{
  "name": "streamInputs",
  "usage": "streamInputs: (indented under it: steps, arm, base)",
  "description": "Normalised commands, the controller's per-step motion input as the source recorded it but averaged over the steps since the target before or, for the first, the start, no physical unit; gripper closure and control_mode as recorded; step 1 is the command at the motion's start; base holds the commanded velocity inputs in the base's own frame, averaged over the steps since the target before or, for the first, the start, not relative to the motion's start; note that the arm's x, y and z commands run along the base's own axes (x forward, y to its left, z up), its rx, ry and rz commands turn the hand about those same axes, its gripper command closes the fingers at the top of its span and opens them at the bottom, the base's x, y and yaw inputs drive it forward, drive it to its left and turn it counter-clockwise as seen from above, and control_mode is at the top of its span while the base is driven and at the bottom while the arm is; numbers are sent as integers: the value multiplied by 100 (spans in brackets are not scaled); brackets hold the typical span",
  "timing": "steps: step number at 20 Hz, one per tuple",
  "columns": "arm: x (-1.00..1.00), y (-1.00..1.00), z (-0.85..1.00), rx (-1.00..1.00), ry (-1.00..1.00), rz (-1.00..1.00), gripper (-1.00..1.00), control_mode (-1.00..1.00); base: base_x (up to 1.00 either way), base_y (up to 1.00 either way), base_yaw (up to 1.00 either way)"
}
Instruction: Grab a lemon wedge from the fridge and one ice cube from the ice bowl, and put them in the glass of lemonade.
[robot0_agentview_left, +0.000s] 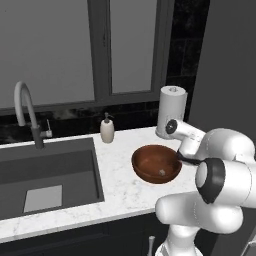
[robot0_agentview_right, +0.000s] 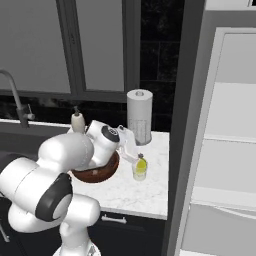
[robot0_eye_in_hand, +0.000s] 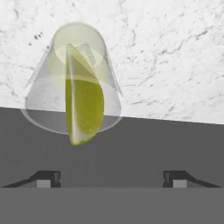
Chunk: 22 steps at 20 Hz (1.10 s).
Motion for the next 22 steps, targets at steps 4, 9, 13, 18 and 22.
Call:
streamInputs:
  steps: [4, 9, 13, 18, 22]
  arm:
    - [-25, 31, 34, 0, 0, 0, -100, -100]
    - [-51, 52, 54, -1, -6, 0, -100, -100]
    - [-56, 77, 72, 0, -24, 0, -100, -100]
    - [-32, 79, 68, 7, -31, 0, -100, -100]
    - [-39, 70, 43, 10, -18, 0, -100, -100]
  base:
    - [0, 0, 0]
    - [0, 0, 0]
    - [0, 0, 0]
    - [0, 0, 0]
    - [0, 0, 0]
